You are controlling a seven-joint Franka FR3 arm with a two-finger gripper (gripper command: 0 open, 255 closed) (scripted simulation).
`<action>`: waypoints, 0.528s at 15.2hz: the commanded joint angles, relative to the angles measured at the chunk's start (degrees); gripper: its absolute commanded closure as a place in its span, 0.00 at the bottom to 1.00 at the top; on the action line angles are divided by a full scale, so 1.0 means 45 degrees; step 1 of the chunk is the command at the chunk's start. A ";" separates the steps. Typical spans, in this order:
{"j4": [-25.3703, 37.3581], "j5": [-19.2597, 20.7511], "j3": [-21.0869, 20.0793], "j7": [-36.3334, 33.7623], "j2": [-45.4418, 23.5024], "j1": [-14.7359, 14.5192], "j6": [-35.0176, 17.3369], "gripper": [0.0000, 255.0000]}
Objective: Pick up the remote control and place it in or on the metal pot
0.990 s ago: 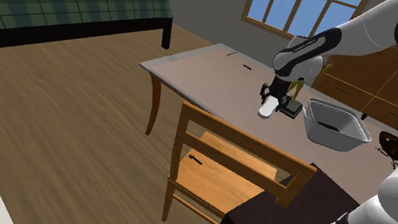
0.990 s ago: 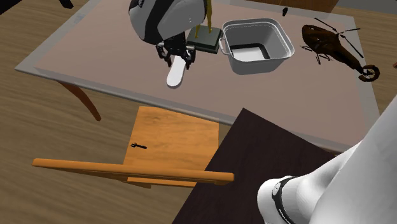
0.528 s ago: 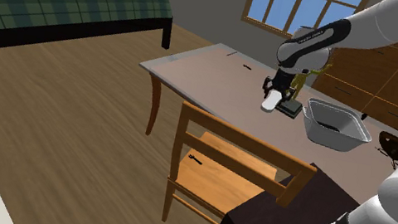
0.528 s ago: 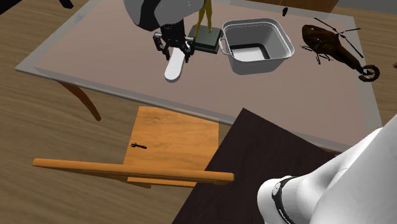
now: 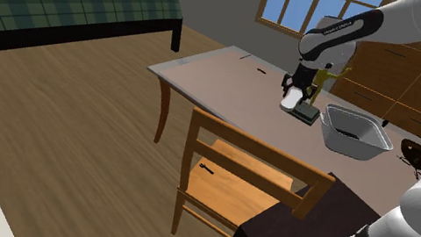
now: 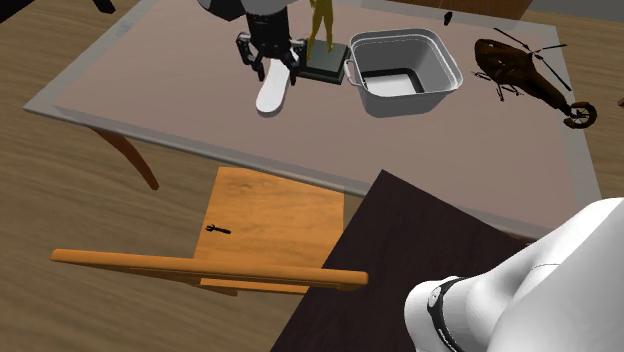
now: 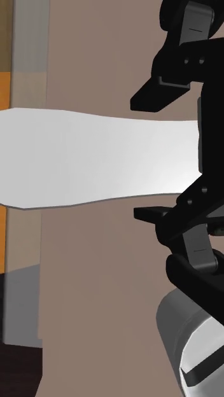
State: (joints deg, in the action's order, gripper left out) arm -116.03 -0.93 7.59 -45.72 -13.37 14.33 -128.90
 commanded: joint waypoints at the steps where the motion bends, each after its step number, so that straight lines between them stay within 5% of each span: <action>1: -0.0073 -0.0004 0.0105 0.0273 0.0135 0.0165 0.0063 1.00; 8: -0.0193 -0.0177 0.0866 0.2402 0.0240 0.1437 0.0038 1.00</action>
State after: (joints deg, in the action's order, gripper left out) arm -116.53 -1.64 10.89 -36.60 -12.59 19.84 -128.63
